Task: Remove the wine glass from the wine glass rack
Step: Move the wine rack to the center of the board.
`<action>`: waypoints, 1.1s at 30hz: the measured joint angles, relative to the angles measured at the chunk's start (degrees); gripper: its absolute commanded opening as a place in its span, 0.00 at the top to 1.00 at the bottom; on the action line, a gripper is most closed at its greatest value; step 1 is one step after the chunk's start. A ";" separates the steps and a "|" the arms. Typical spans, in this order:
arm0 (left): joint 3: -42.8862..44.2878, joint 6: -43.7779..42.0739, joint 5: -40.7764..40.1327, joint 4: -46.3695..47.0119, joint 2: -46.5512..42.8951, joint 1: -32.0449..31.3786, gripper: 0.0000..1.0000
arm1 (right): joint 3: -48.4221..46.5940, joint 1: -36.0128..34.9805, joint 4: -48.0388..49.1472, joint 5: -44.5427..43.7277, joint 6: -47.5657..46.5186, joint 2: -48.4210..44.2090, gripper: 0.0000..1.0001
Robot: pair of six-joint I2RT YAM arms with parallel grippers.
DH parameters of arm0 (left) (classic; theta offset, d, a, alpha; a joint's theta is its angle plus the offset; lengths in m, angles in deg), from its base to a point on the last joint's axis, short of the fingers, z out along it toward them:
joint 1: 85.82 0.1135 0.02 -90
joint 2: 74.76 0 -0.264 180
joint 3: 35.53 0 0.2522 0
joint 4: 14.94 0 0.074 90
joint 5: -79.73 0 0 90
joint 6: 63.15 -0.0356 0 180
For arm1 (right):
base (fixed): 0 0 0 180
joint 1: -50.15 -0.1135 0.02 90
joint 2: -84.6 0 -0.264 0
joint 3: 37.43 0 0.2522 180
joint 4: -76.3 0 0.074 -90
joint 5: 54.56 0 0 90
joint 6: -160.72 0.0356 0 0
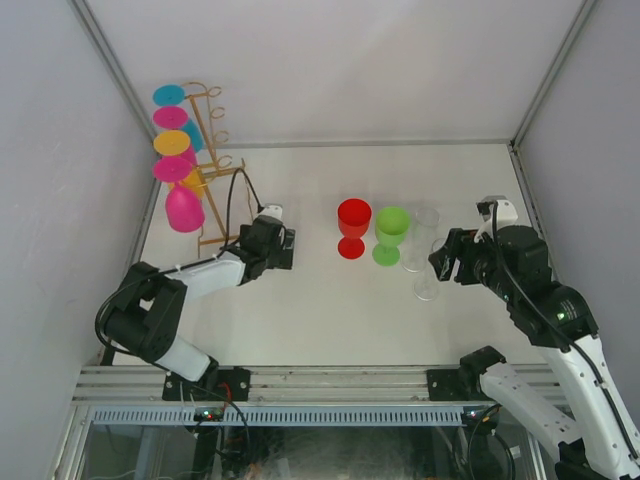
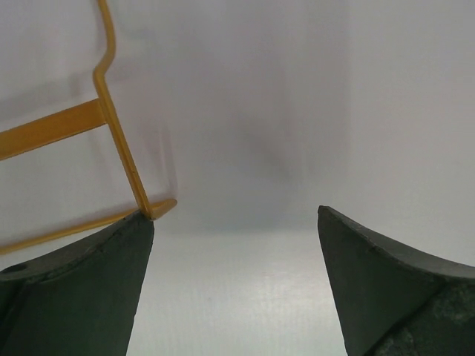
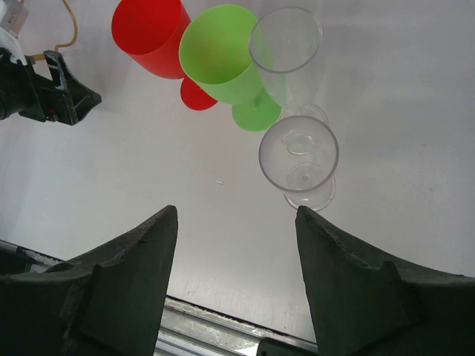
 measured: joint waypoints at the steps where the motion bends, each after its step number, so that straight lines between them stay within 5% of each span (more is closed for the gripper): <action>1: 0.35 -0.20 0.17 0.31 0.42 -0.74 0.07 | 0.00 0.00 -0.07 0.00 0.00 -0.13 0.36; 24: 8.41 -0.66 2.95 2.12 6.34 -7.74 0.06 | 0.02 0.00 -0.96 -1.07 -0.02 -1.86 0.35; 33: 8.41 -3.76 1.31 -1.29 -1.77 -12.46 0.05 | 0.02 0.00 -0.96 -1.07 0.00 -2.10 0.35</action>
